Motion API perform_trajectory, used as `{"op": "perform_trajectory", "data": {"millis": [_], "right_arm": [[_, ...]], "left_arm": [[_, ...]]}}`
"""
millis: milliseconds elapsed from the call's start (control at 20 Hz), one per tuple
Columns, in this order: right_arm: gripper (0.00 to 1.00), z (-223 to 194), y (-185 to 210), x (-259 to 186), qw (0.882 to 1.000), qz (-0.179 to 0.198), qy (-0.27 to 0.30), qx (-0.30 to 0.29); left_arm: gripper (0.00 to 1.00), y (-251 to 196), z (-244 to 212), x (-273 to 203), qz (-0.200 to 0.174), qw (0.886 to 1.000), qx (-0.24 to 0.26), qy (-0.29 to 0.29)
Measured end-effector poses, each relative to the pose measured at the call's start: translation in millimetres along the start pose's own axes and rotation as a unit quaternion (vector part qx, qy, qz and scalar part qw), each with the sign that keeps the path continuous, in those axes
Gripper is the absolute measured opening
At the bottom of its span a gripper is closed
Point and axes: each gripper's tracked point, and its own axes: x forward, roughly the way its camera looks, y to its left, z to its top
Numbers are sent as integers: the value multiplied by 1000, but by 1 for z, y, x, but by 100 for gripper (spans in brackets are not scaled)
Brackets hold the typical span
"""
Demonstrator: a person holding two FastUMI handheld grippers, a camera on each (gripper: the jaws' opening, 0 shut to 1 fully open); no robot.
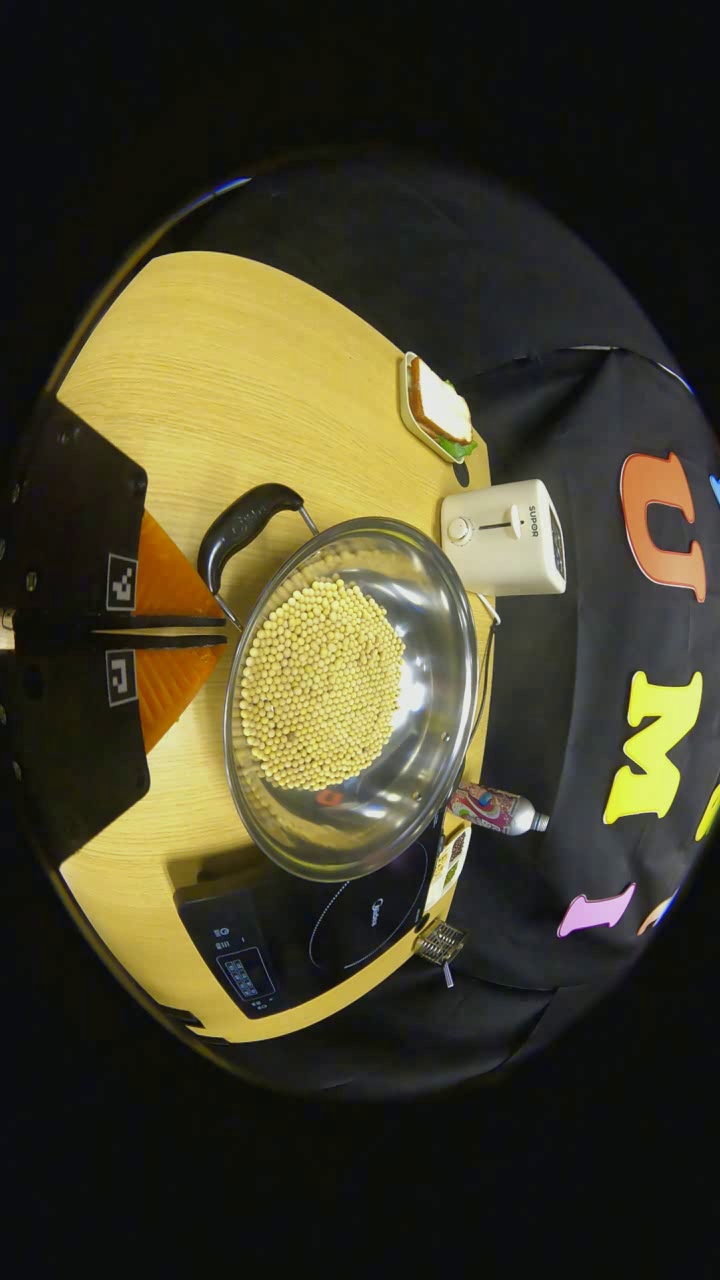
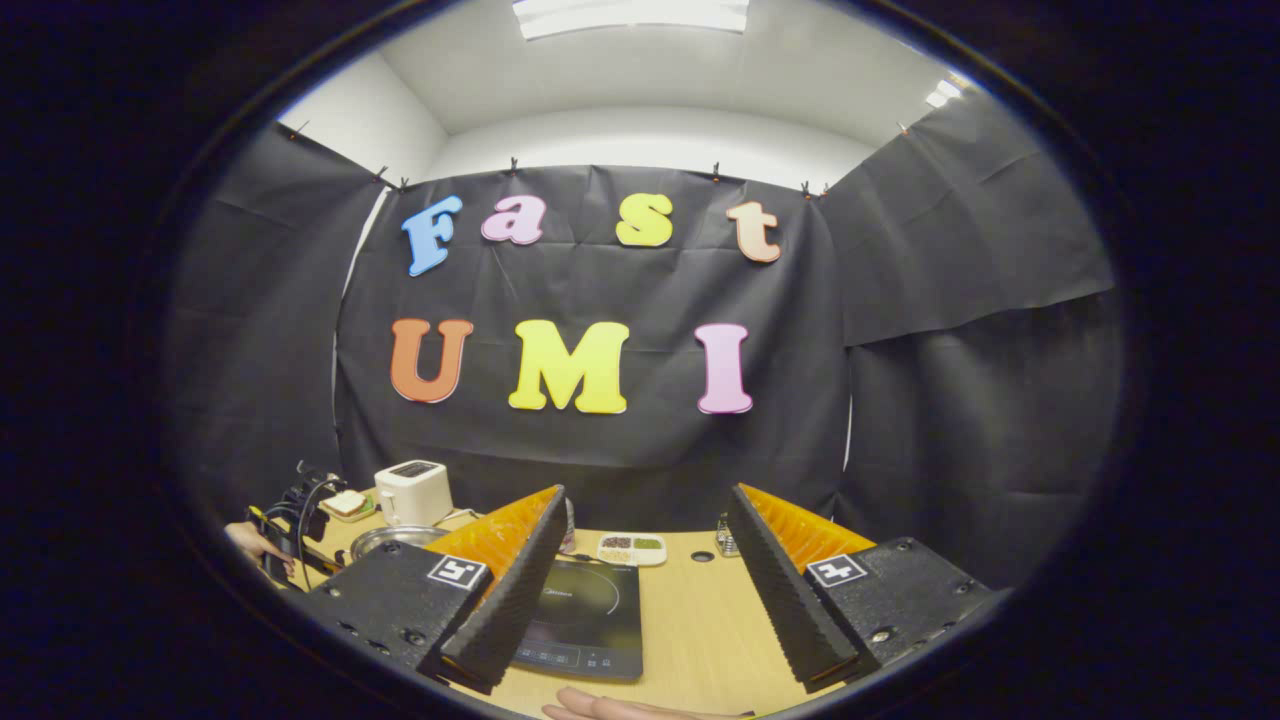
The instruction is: First push the handle of the pot to place it horizontally, then grasp the pot with both hands and set it on the induction cooktop.
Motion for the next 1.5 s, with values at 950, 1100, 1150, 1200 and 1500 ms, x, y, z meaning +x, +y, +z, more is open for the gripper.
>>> {"op": "perform_trajectory", "data": {"millis": [950,1100,1150,1200,1500], "right_arm": [[97,-4,20,51,1000,-5,11,15],[100,-7,20,57,1000,-12,12,18],[100,-9,22,60,1000,-12,16,18],[100,-10,24,62,1000,-12,18,20],[100,-17,35,75,999,-12,29,17]], "left_arm": [[0,69,35,40,53,998,-31,-2],[10,72,40,46,53,998,-37,-3],[0,73,42,47,53,998,-39,-3],[0,74,43,48,52,998,-43,-3],[0,78,53,58,44,998,-45,-2]]}}
